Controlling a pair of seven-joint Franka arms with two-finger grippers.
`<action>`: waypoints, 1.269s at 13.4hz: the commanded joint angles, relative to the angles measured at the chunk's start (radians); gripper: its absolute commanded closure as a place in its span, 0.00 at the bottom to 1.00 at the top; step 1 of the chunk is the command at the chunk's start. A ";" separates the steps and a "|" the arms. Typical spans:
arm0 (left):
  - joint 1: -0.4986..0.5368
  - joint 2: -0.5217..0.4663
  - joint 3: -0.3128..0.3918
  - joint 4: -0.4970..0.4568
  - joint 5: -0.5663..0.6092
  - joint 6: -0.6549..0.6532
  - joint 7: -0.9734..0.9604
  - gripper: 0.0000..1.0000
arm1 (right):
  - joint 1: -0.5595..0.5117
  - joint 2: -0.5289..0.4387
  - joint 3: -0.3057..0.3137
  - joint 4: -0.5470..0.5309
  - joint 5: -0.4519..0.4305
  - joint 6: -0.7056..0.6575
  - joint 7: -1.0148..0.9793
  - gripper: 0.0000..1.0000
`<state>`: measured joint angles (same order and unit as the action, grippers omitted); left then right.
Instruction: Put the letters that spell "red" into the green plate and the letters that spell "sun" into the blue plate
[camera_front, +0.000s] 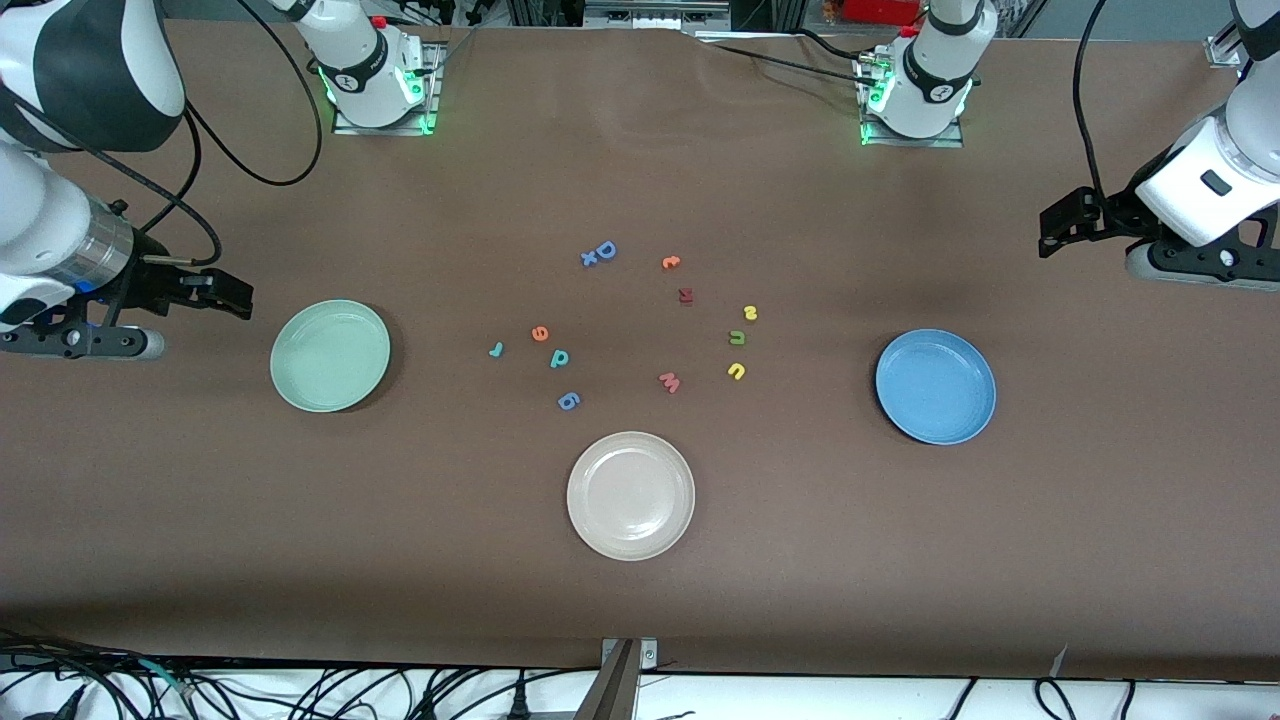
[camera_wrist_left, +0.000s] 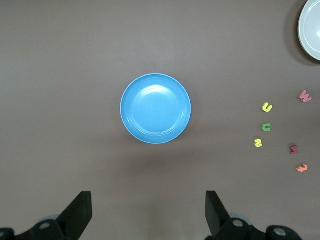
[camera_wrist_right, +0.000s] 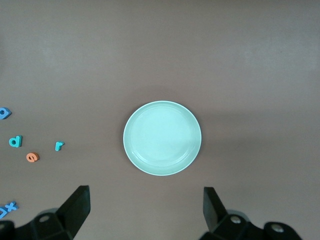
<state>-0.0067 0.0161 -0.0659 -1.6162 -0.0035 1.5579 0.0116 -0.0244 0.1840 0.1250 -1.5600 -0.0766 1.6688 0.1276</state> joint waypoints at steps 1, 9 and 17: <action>0.004 -0.015 0.000 -0.011 -0.010 -0.004 0.011 0.00 | -0.014 -0.020 0.010 -0.022 0.000 -0.001 -0.016 0.00; 0.004 -0.015 0.000 -0.013 -0.010 -0.004 0.011 0.00 | -0.016 -0.020 0.010 -0.022 0.000 -0.001 -0.014 0.00; -0.004 0.002 0.000 -0.010 -0.024 -0.019 0.004 0.00 | -0.016 -0.020 -0.002 -0.018 0.000 0.000 -0.017 0.00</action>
<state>-0.0100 0.0178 -0.0660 -1.6204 -0.0044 1.5483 0.0116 -0.0288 0.1840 0.1193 -1.5605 -0.0766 1.6684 0.1276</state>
